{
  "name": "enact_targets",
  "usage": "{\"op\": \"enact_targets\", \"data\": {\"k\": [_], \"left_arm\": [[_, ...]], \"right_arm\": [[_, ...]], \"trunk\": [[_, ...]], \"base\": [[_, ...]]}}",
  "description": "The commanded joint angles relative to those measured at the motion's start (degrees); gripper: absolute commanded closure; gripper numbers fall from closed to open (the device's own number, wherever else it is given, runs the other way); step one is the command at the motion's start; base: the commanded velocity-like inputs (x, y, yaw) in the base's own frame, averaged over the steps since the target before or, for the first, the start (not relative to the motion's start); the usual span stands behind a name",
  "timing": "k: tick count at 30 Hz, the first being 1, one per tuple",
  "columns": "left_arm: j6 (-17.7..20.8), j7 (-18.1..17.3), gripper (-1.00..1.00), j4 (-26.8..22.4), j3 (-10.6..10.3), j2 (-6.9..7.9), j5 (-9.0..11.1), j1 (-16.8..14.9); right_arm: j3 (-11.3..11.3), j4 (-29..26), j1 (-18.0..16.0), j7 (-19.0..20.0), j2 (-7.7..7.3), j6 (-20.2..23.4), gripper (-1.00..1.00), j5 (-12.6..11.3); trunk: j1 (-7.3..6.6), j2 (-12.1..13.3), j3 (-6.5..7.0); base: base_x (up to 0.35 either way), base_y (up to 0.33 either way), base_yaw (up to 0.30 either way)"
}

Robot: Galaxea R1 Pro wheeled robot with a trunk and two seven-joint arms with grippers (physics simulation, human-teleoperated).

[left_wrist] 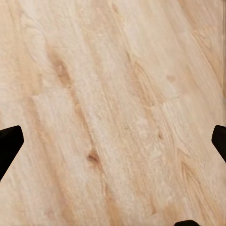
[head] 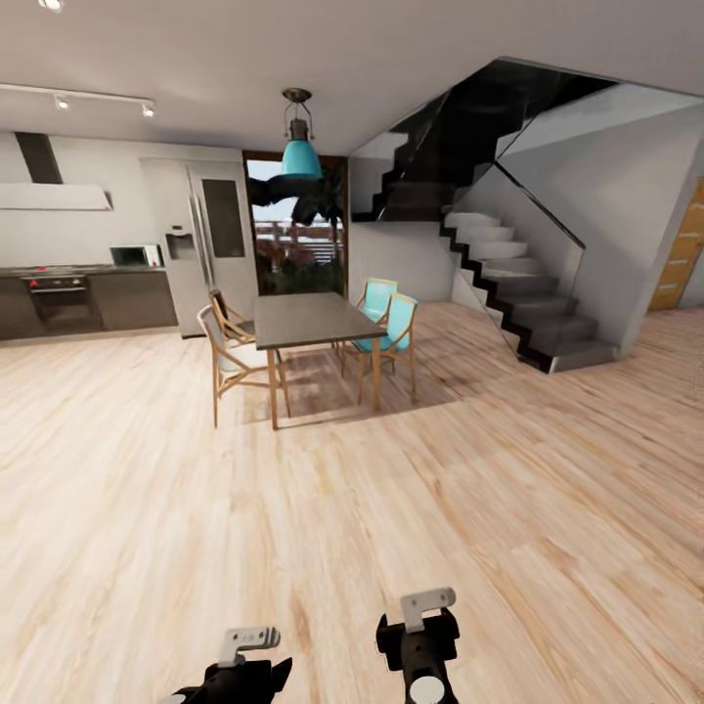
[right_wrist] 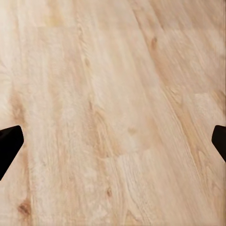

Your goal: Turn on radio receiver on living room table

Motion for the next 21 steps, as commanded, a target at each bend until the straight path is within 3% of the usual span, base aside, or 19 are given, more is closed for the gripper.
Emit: {"op": "enact_targets", "data": {"k": [1,17,21], "left_arm": [[-0.01,0.04,-1.0,0.0,0.0,-0.01,0.0,0.0],[-0.02,0.15,-1.0,0.09,0.02,-0.02,0.0,0.0],[-0.09,0.14,-1.0,0.1,0.14,-0.02,0.02,0.0]], "right_arm": [[-0.07,-0.01,0.0,0.02,0.0,0.0,-1.0,0.0],[-0.22,0.0,0.0,-0.02,0.0,0.0,-1.0,-0.01],[-0.23,0.0,0.0,-0.08,0.0,-0.01,-1.0,0.04]], "trunk": [[0.0,0.0,-0.03],[0.0,0.0,-0.37],[0.0,0.0,-0.41]], "base": [[0.333,0.0,-0.286],[0.329,0.0,-0.299],[0.106,0.0,-0.187]]}}
